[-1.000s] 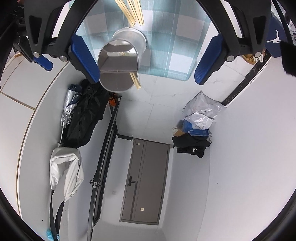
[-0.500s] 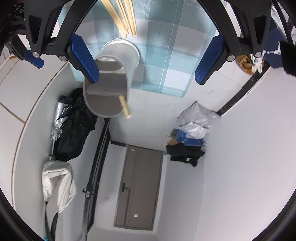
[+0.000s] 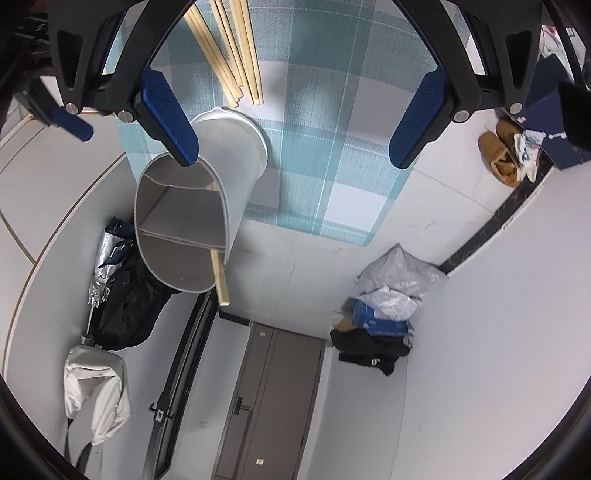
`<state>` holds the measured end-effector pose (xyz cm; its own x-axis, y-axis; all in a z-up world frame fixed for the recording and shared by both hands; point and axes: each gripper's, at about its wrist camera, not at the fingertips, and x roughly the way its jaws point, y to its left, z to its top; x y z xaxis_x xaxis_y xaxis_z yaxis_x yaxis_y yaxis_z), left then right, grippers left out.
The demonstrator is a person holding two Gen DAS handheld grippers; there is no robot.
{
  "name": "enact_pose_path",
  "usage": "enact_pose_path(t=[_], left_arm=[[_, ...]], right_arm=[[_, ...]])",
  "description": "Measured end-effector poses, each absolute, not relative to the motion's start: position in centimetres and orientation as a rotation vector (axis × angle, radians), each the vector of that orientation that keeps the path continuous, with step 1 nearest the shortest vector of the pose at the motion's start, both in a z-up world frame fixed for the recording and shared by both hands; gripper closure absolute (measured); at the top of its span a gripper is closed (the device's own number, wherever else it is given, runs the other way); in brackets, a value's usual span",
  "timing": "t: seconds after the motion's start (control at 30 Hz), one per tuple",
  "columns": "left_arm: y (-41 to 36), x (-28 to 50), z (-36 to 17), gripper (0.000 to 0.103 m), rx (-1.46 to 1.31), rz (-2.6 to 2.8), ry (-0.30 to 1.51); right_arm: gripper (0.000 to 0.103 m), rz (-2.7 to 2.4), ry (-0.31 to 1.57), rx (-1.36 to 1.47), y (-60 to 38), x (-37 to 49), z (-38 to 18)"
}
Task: Organize utensils
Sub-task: 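Lower the right tool to the chopstick pile and grasp one chopstick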
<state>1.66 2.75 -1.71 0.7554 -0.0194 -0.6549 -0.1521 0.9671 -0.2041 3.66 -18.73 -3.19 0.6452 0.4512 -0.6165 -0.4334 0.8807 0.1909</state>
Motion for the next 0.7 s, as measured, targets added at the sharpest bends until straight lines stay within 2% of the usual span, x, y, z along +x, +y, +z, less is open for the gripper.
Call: enact_pose_path(t=[0.3, 0.5, 0.6, 0.7], left_arm=[[4.1, 2.4, -2.9, 0.001, -0.284, 0.114, 0.773], [5.2, 2.7, -3.2, 0.001, -0.293, 0.137, 0.793], [5.6, 2.8, -3.4, 0.001, -0.294, 0.143, 0.803], [5.9, 2.8, -3.5, 0.001, -0.299, 0.143, 0.810]], right_arm=[[0.018, 0.471, 0.907, -0.029, -16.7, 5.7, -7.2], [0.032, 0.479, 1.006, -0.111, -14.8, 6.4, -9.8], [0.044, 0.489, 1.032, -0.156, -13.9, 6.6, -10.6], [0.046, 0.502, 1.040, -0.199, -12.9, 6.5, -11.1]])
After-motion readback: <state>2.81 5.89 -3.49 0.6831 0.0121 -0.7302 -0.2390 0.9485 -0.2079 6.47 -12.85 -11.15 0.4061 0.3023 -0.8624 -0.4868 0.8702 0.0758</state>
